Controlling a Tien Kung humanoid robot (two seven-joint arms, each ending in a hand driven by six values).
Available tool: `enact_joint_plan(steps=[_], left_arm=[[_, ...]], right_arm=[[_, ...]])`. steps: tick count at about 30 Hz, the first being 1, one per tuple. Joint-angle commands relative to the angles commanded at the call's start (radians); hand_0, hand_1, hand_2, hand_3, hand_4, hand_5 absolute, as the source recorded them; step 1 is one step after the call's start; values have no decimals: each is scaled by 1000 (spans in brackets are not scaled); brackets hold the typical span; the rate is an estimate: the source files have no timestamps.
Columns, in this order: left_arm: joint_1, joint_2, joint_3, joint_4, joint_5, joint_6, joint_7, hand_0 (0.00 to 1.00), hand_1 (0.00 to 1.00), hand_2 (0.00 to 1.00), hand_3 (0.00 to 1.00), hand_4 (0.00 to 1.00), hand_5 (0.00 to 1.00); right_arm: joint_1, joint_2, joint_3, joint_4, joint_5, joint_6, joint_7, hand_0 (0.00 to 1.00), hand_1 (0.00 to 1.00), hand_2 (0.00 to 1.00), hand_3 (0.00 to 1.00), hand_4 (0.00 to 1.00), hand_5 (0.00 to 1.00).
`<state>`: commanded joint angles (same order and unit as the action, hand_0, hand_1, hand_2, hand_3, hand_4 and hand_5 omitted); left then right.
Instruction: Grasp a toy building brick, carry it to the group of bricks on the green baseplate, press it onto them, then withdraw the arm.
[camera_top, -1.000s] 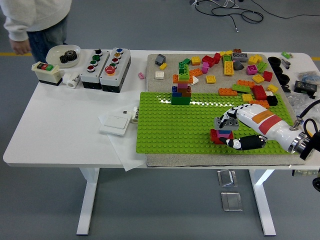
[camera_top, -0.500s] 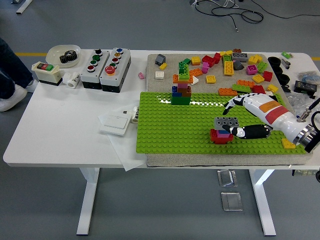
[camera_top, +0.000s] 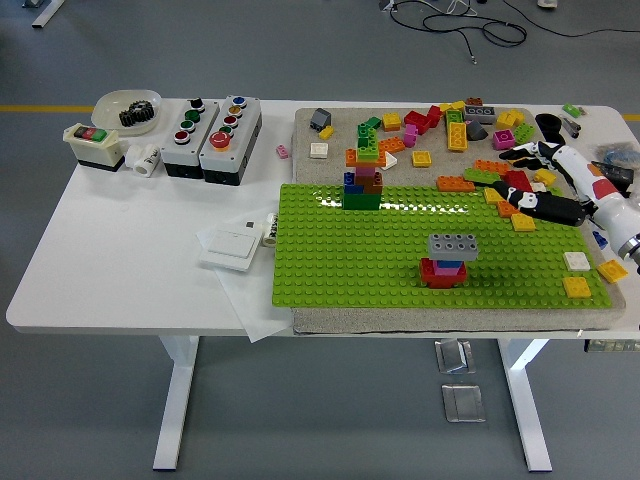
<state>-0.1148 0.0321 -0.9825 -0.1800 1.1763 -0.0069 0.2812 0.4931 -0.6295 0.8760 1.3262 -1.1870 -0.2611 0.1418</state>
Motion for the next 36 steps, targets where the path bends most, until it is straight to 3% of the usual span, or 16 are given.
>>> enact_joint_plan(steps=[8, 22, 31, 36], left_arm=[[-1, -2, -5, 0, 4, 2, 0, 777, 721, 649, 561, 590, 606], [2, -5, -2, 0, 3, 1, -1, 778, 723, 651, 561, 590, 607], [6, -8, -13, 0, 14, 2, 0, 778, 724, 651, 561, 589, 608], [10, -9, -14, 0, 17, 2, 0, 778, 727, 652, 561, 589, 609]], right_arm=[[-12, 9, 28, -38, 256, -85, 32, 820, 777, 831, 849, 857, 540], [-28, 24, 62, -64, 389, -83, 39, 825, 783, 828, 852, 931, 651], [-42, 22, 77, -71, 410, -92, 49, 829, 784, 831, 889, 943, 655], [-50, 26, 75, -71, 434, -129, 89, 827, 783, 831, 858, 926, 617]])
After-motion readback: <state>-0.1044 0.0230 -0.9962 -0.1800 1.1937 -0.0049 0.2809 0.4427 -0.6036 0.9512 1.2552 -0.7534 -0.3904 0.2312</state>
